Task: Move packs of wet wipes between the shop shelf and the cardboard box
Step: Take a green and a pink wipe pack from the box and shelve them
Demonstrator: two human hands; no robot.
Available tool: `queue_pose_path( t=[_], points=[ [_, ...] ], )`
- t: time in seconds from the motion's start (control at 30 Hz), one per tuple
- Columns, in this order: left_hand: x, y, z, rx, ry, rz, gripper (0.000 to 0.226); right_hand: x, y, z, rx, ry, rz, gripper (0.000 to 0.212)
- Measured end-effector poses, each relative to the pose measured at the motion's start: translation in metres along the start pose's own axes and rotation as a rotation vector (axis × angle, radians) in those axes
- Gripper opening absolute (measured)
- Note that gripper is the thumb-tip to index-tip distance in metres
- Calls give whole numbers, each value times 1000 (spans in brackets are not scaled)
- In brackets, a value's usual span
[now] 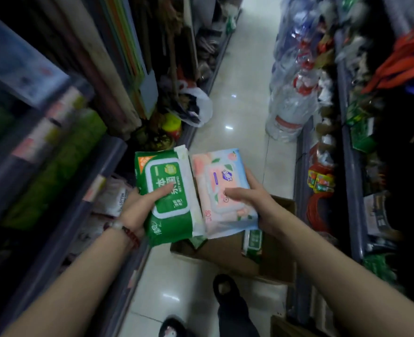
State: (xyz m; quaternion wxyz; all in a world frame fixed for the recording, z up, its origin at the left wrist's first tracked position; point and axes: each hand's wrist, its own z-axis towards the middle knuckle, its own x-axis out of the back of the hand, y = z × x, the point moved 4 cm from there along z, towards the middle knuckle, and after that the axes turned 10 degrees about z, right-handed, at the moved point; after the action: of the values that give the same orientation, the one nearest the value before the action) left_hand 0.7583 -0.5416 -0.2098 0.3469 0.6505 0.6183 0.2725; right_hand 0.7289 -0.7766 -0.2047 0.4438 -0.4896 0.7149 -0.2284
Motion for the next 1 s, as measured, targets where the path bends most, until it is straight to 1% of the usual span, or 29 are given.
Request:
queue_pose_path(
  t=[0.03, 0.07, 0.13, 0.23, 0.3, 0.4, 0.5, 0.53, 0.57, 0.6, 0.67, 0.7, 0.77, 0.9, 1.0],
  points=[
    [6, 14, -14, -25, 2, -21, 30, -12, -12, 0, 3, -32, -16, 75],
    [12, 27, -27, -54, 13, -38, 30, -25, -24, 0, 13, -71, -33, 73],
    [27, 49, -50, -107, 80, -64, 41, -50, -46, 2, 29, -148, -67, 71],
    [42, 72, -82, -137, 195, -144, 56, -84, -77, 4, 27, -239, -84, 73],
    [48, 84, -104, -166, 262, -213, 56, -106, -94, 5, -16, -300, -96, 72],
    [54, 95, -136, -198, 362, -292, 59, -140, -114, 3, -85, -397, -123, 84],
    [59, 97, -165, -224, 457, -369, 58, -172, -128, 0, -110, -485, -177, 73],
    [61, 96, -174, -230, 489, -396, 57, -184, -132, -4, -110, -530, -207, 78],
    [63, 95, -184, -235, 516, -420, 56, -194, -134, -9, -104, -572, -241, 84],
    [64, 93, -193, -236, 540, -439, 55, -204, -134, -13, -108, -610, -263, 80],
    [67, 87, -211, -231, 581, -464, 57, -220, -134, -21, -121, -649, -259, 56],
    [69, 83, -219, -227, 600, -477, 59, -227, -132, -24, -132, -662, -259, 51],
    [72, 73, -233, -217, 636, -502, 59, -238, -123, -28, -156, -689, -279, 51],
    [81, 56, -256, -217, 722, -532, 48, -257, -104, -40, -190, -727, -318, 55],
    [90, 46, -271, -238, 781, -543, 47, -270, -90, -48, -205, -734, -350, 60]
  ],
)
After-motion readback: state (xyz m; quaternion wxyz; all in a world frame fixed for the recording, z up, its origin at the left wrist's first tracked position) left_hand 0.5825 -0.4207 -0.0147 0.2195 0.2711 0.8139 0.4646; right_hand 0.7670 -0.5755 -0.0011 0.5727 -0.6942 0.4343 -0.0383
